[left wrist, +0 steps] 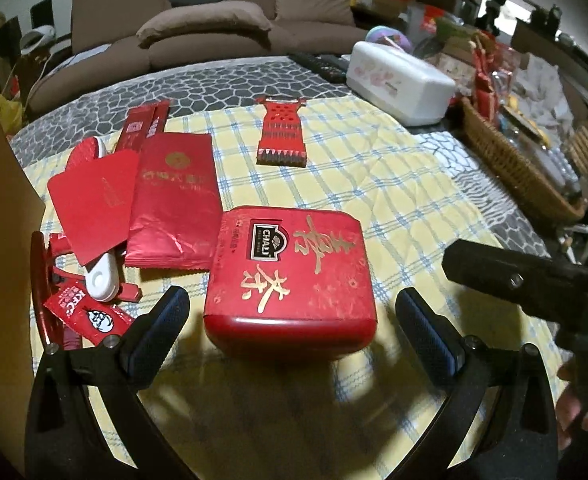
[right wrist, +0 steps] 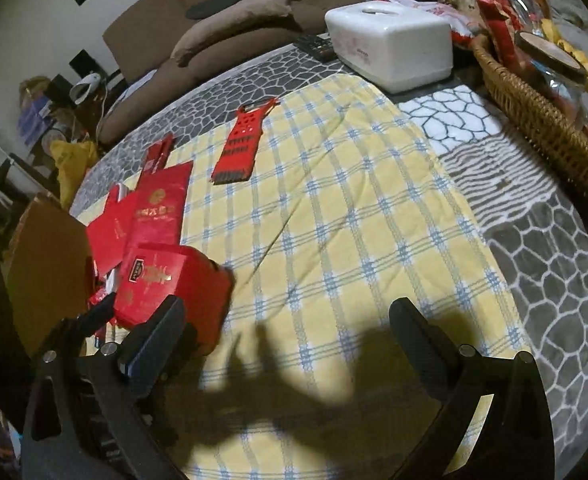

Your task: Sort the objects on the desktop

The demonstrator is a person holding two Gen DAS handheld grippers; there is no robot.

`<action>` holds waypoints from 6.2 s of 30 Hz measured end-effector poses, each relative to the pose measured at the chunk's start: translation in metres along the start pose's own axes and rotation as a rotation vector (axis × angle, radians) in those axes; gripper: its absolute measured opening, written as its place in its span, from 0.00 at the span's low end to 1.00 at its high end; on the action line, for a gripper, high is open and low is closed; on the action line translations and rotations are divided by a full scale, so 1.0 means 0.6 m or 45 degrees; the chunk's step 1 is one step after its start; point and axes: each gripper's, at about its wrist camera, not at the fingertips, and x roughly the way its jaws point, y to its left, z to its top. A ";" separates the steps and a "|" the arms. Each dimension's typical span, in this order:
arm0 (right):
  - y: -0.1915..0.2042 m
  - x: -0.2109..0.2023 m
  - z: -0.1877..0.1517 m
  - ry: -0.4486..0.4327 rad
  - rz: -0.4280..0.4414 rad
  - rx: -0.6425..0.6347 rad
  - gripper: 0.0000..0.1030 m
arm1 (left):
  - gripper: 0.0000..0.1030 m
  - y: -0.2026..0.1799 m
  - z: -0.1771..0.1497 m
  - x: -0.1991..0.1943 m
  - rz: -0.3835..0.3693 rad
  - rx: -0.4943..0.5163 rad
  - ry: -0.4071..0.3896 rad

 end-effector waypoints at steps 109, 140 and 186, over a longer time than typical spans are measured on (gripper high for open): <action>0.666 0.051 -0.097 0.397 -0.107 -0.723 0.62 | 0.93 0.546 -0.146 -0.392 -0.199 -0.752 -0.145; 0.617 -0.044 -0.071 0.243 0.037 -0.622 0.66 | 0.99 0.516 -0.126 -0.382 -0.208 -0.684 -0.058; 0.444 -0.032 -0.075 0.276 0.227 -0.430 0.66 | 0.85 0.499 -0.032 -0.217 -0.394 -0.665 0.332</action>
